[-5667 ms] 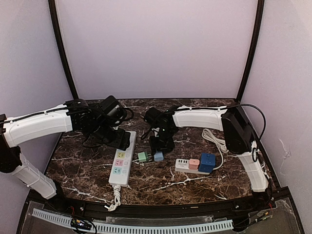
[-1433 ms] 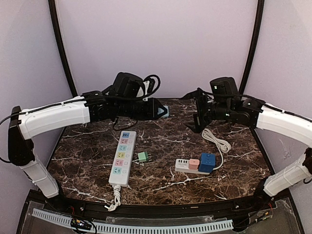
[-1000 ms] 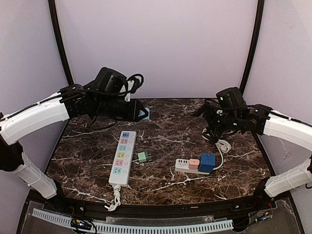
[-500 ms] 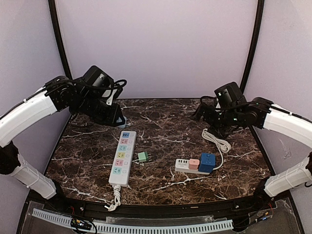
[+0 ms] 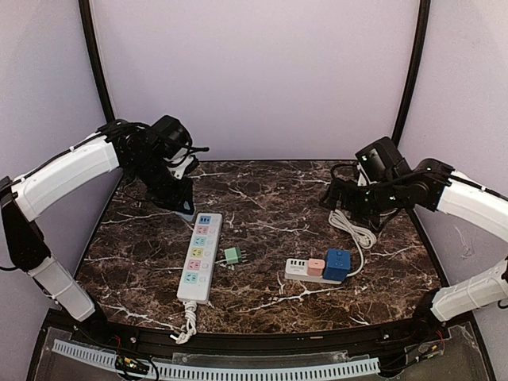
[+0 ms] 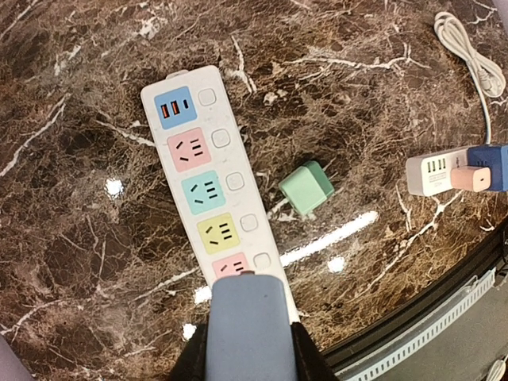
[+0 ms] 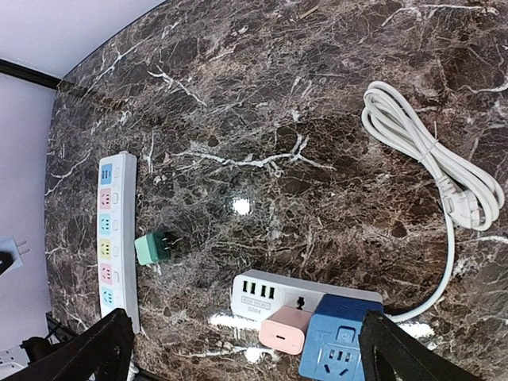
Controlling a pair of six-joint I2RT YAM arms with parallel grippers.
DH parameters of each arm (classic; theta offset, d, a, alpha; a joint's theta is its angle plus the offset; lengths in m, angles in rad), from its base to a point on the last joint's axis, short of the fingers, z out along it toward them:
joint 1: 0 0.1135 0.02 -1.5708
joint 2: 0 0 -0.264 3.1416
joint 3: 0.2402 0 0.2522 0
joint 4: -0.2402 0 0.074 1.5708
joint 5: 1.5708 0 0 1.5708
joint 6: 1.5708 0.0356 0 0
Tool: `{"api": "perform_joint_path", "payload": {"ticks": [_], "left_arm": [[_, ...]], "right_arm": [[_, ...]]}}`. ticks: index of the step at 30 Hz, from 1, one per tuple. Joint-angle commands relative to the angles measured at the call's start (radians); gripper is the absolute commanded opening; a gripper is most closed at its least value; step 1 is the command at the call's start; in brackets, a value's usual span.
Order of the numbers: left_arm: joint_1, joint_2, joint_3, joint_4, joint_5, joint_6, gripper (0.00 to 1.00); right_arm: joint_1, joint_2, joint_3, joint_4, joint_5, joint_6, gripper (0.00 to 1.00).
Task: Insert the plug
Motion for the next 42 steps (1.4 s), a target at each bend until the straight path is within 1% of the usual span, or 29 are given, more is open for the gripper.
{"api": "perform_joint_path", "payload": {"ticks": [1, 5, 9, 15, 21, 25, 31, 42], "left_arm": [[0.041, 0.062, 0.008, -0.047, 0.079, 0.066, 0.01], [0.051, 0.152, 0.034, -0.078, 0.094, 0.096, 0.01], [0.051, 0.213, 0.033, -0.087, 0.116, 0.093, 0.01], [0.053, 0.255, 0.012, -0.033, 0.118, 0.1, 0.01], [0.082, 0.313, -0.006, 0.004, 0.166, 0.12, 0.01], [0.099, 0.344, 0.004, 0.007, 0.173, 0.125, 0.01], [0.104, 0.393, 0.037, -0.018, 0.157, 0.114, 0.01], [0.105, 0.438, 0.068, -0.011, 0.118, 0.074, 0.01]], "right_arm": [[-0.003, -0.052, 0.006, -0.062, 0.017, -0.054, 0.98], [-0.004, -0.059, -0.02, -0.058, 0.008, -0.068, 0.99], [-0.005, -0.023, 0.001, -0.056, 0.003, -0.113, 0.99], [-0.01, 0.048, 0.073, -0.075, -0.022, -0.194, 0.99], [-0.019, 0.068, 0.108, -0.104, -0.018, -0.269, 0.99], [-0.031, 0.076, 0.113, -0.107, -0.013, -0.305, 0.99], [-0.042, 0.091, 0.145, -0.149, 0.023, -0.354, 0.99], [-0.061, 0.142, 0.181, -0.148, 0.016, -0.423, 0.99]]}}
